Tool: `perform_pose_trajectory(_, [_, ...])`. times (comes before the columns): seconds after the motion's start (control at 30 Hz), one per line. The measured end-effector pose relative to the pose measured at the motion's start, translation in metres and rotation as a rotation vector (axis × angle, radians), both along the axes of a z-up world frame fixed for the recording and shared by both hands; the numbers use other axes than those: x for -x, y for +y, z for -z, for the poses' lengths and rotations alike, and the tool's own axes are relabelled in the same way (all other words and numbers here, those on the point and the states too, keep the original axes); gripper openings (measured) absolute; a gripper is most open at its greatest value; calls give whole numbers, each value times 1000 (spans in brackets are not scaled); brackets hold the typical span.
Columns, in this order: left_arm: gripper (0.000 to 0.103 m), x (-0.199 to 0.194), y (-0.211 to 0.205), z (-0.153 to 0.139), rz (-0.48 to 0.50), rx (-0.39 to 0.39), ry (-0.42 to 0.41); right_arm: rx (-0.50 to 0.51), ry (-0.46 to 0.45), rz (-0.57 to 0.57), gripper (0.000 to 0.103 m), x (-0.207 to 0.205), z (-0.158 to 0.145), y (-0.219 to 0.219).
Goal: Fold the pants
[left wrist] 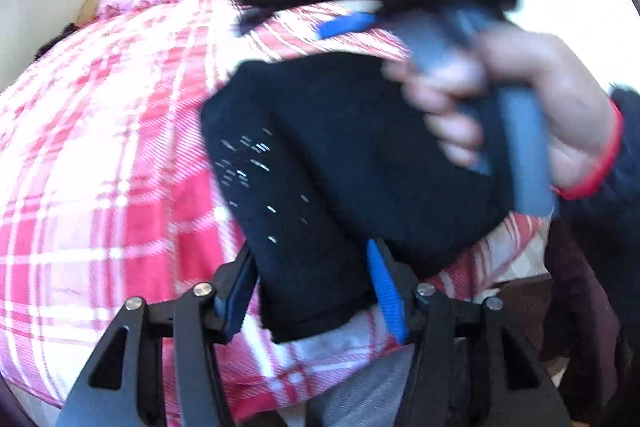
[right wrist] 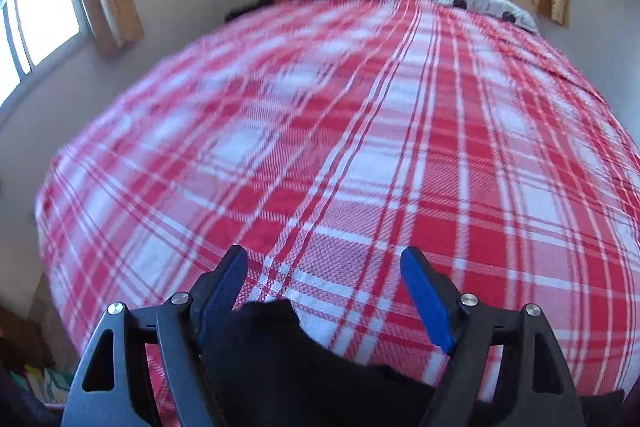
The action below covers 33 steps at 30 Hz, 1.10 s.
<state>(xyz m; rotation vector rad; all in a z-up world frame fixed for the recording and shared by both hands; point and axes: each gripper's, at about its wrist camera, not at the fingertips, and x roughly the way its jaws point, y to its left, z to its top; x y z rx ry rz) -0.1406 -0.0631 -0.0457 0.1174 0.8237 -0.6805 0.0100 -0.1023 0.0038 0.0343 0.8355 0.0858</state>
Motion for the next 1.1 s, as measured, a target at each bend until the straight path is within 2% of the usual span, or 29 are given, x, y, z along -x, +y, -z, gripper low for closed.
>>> perform_pose_trajectory(0.07, [63, -4, 7, -10, -30, 6, -35, -28, -60, 32, 80, 21, -13, -17])
perform_pose_trajectory(0.13, [80, -18, 18, -18, -60, 35, -60, -55, -99, 84, 80, 42, -20, -38])
perform_pose_trajectory(0.2, [85, -28, 26, -28, -95, 69, -76, -81, -133, 154, 80, 67, -26, -67])
perform_pose_trajectory(0.3, [85, -52, 32, -34, -149, 93, -70, -119, -185, 267, 80, 115, -32, -115])
perform_pose_trajectory(0.4, [85, -78, 30, -26, -152, 102, -18, -198, -237, 388, 80, 166, -31, -168])
perform_pose_trajectory(0.5, [85, -95, 16, -15, -151, 78, 34, -316, -239, 501, 80, 204, -15, -211])
perform_pose_trajectory(0.57, [85, -97, 10, -11, -162, 53, 51, -377, -230, 533, 80, 219, -1, -226])
perform_pose_trajectory(0.7, [86, -92, 11, -8, -186, -5, 50, -437, -209, 542, 80, 228, 27, -226])
perform_pose_trajectory(0.8, [92, -88, 9, -10, -210, -40, 35, -483, -219, 521, 80, 231, 42, -216])
perform_pose_trajectory(0.9, [94, -90, 8, -7, -222, -59, 32, -444, -230, 507, 80, 231, 44, -202])
perform_pose_trajectory(1.1, [98, -90, 9, -4, -232, -72, 34, -484, -206, 483, 80, 238, 51, -185])
